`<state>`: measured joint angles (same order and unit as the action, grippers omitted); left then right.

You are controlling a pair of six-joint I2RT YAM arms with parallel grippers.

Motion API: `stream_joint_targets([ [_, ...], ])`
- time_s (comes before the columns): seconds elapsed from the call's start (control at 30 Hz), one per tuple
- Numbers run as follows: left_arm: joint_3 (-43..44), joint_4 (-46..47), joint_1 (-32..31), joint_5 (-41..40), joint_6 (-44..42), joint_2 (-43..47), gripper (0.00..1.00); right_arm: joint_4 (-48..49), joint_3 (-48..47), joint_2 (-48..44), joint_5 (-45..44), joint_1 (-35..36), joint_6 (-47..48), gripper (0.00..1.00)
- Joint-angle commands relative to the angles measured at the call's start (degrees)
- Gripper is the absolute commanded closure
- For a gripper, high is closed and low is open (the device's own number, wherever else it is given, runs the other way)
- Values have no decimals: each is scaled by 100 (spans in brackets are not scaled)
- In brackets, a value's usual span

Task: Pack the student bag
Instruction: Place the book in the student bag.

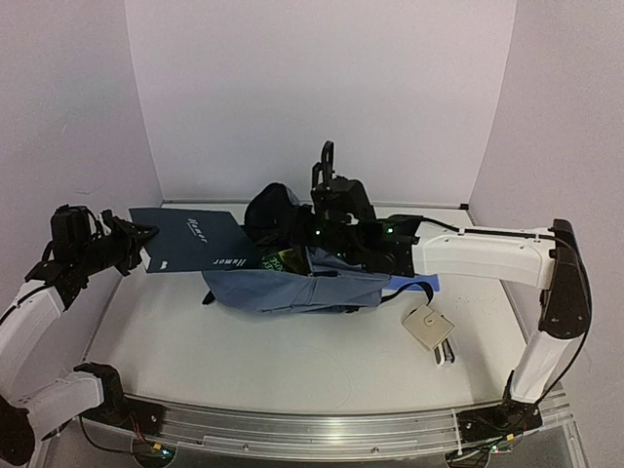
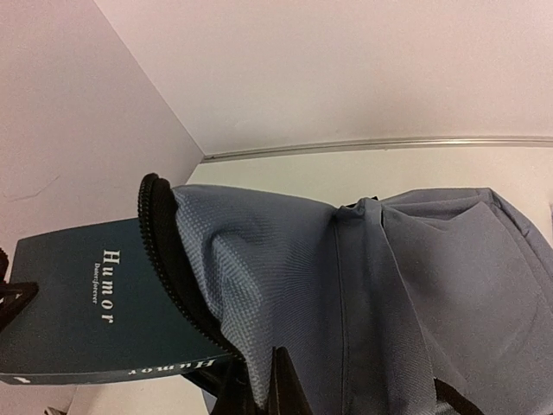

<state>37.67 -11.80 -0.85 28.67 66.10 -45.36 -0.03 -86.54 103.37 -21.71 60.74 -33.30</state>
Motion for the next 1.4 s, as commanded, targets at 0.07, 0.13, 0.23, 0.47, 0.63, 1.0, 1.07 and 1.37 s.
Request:
stream_joint_targets([
  [0.07,-138,999,-271,146,433,1,81,792,-253,-377,-44,142,-141,100],
  [0.13,-284,1144,-472,43,558,-95,81,805,-302,-348,-42,173,-140,100],
  [0.23,-299,1154,-869,-272,606,-240,82,821,-341,-351,-104,200,-141,100],
  [0.47,-606,1812,-1343,-467,992,-576,82,999,-346,-328,-190,228,-182,100],
  [0.63,-633,2307,-1693,-598,1049,-856,82,1065,-337,-281,-103,259,-184,100],
  [1.0,-559,3873,-2222,-728,925,-2085,82,1083,-277,-196,8,302,-261,100],
  [1.07,-449,4104,-2332,-719,900,-2349,83,1084,-270,-175,37,309,-275,100],
  [1.37,-300,4038,-2755,-1121,1057,-3064,84,1264,-200,-104,-210,319,-482,100],
])
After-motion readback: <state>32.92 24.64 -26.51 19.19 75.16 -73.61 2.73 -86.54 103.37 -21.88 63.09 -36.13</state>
